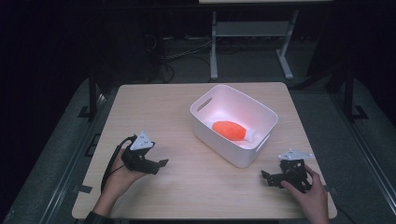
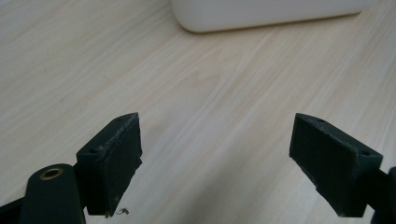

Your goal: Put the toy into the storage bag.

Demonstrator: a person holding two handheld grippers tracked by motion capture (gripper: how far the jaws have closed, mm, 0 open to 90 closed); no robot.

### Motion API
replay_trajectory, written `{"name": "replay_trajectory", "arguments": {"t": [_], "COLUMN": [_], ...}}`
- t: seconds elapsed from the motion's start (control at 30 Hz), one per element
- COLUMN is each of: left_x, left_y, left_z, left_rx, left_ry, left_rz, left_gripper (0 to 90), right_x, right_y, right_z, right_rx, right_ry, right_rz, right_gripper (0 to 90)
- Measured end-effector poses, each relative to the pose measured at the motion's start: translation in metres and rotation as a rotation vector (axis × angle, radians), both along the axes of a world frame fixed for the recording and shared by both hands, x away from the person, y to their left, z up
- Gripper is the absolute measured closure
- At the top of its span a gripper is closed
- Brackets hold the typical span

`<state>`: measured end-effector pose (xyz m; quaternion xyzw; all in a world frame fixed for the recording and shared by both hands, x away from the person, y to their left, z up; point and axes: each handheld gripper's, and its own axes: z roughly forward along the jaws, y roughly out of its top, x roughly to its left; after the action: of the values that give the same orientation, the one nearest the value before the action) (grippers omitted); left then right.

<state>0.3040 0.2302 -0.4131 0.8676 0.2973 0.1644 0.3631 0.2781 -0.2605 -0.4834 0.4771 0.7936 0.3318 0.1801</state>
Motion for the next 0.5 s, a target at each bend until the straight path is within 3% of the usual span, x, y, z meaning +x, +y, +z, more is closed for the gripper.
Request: {"name": "replay_trajectory", "arguments": {"t": [0.5], "left_x": [-0.034], "left_y": [0.027], "left_z": [-0.032], "left_rx": [-0.031], "left_ry": [0.008], "left_rz": [0.055], "left_gripper": [16.2], "right_x": [0.000], "right_y": [0.000], "right_z": [0.000], "right_rx": [0.000], "right_ry": [0.000], "right_rz": [0.000], "right_gripper": [0.0]}}
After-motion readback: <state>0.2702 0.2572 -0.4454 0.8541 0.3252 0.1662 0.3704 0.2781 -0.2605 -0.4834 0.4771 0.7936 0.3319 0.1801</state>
